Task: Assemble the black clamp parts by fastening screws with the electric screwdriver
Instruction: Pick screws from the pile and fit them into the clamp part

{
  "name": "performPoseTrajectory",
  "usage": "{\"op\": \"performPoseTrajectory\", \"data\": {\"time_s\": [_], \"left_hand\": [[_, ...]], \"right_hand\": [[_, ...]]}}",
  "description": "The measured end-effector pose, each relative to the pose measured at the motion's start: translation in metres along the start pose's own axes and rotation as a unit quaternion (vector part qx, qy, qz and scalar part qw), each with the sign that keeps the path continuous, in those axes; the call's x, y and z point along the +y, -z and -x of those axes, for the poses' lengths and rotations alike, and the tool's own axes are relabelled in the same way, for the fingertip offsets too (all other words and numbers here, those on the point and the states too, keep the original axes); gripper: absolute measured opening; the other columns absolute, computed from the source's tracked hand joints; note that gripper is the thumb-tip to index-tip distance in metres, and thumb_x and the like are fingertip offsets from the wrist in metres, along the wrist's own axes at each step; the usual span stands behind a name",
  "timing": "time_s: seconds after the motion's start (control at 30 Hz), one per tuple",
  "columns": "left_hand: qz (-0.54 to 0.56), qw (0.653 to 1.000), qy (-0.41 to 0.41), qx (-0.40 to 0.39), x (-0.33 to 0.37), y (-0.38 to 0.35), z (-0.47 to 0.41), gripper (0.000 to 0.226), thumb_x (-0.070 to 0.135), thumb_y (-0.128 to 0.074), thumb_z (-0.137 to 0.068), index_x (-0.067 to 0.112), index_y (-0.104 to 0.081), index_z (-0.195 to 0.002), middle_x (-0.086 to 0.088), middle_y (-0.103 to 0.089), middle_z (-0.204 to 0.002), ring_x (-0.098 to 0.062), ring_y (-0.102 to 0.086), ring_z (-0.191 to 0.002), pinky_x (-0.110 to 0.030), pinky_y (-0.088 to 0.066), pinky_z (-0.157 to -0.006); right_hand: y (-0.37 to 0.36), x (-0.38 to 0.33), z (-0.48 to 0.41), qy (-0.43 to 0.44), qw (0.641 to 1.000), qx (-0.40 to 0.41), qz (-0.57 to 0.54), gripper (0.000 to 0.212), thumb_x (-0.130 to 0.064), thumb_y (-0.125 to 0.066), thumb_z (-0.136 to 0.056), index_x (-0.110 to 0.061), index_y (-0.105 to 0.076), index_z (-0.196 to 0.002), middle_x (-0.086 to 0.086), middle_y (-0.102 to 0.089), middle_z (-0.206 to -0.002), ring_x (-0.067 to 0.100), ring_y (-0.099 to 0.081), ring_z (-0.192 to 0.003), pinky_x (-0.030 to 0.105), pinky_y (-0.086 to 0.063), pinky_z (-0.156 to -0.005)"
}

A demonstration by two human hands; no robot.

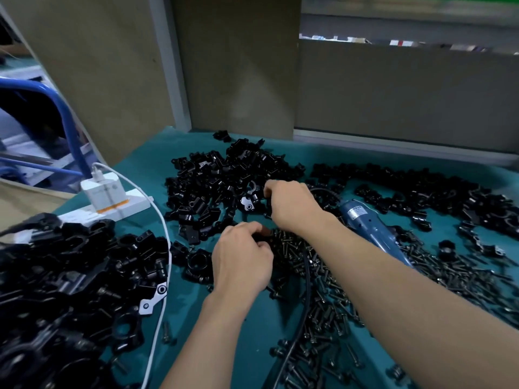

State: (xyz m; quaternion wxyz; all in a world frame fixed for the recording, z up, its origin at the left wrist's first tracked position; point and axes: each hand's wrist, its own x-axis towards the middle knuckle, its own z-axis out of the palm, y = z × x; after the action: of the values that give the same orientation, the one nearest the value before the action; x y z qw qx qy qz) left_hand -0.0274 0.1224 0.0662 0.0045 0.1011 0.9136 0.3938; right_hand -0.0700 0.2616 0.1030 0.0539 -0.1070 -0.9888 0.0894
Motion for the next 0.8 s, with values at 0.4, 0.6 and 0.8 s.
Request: {"op": "performPoseTrajectory", "data": {"time_s": [0.4,0.6,0.8], "left_hand": [[0.011,1.000,-0.025,0.000,-0.004,-0.002,-0.005,0.028,0.014,-0.058,-0.093,0.039,-0.070,-0.099,0.022,-0.054,-0.089,-0.012,-0.063,-0.091,-0.035,-0.054,-0.085],[0.086,0.991,-0.061,0.078,0.003,0.001,0.000,0.051,0.022,-0.065,-0.089,0.041,-0.063,-0.136,0.020,-0.066,-0.108,-0.008,-0.060,-0.097,-0.031,-0.050,-0.093],[0.178,0.964,-0.192,-0.038,0.012,0.001,0.018,0.063,0.059,-0.058,-0.087,0.069,-0.037,-0.146,0.030,-0.069,-0.110,0.007,-0.066,-0.097,-0.023,-0.054,-0.086]], "right_hand": [[0.006,0.007,-0.028,-0.053,0.995,0.029,-0.075,0.018,-0.009,-0.071,-0.090,-0.025,-0.074,-0.095,0.005,-0.075,-0.100,0.027,-0.070,-0.091,0.031,-0.052,-0.076],[0.026,0.016,0.030,-0.090,0.908,0.187,-0.364,0.033,-0.004,-0.074,-0.088,-0.037,-0.078,-0.091,-0.015,-0.072,-0.081,0.006,-0.069,-0.075,0.018,-0.054,-0.065],[0.028,0.025,0.110,-0.087,0.857,0.149,-0.485,0.055,0.022,-0.057,-0.078,-0.029,-0.078,-0.074,-0.009,-0.078,-0.082,0.012,-0.072,-0.082,0.028,-0.059,-0.078]]}}
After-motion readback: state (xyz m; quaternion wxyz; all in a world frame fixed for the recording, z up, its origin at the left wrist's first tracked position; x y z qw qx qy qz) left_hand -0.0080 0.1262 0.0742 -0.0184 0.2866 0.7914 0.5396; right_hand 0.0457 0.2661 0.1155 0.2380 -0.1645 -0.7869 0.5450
